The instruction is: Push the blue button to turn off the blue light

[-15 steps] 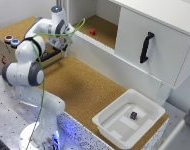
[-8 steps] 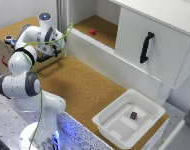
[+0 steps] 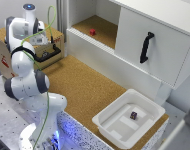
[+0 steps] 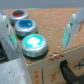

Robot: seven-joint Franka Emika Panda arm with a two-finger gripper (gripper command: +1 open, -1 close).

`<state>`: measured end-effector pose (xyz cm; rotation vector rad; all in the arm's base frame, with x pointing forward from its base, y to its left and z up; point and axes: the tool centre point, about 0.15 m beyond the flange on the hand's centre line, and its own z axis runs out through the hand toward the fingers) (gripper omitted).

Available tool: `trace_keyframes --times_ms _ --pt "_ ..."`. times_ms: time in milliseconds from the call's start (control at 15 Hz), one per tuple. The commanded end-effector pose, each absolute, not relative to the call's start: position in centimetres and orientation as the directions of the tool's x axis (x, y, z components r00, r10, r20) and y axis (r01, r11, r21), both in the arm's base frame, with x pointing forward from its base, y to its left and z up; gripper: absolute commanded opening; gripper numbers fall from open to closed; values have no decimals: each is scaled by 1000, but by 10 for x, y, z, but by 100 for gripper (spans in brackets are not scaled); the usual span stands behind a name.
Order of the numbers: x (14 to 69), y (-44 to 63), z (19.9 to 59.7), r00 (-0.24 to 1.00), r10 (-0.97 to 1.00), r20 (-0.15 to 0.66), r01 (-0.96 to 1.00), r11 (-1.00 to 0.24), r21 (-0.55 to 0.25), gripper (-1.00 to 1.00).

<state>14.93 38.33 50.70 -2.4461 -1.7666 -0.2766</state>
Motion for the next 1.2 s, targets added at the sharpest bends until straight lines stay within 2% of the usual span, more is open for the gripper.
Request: trace_keyframes --times_ms 0,333,400,533,733,1133 --pt "150 449 522 148 985 -87 986 -140 94 100" --pt "130 482 551 56 998 5 994 -57 98 100" --pt "125 486 558 45 999 30 997 -47 65 -100" --pt "124 493 561 22 998 54 999 -24 35 -100" --pt "139 497 559 63 994 91 998 -60 -36 -100" --pt "134 549 536 -27 994 102 996 35 -76 -100"
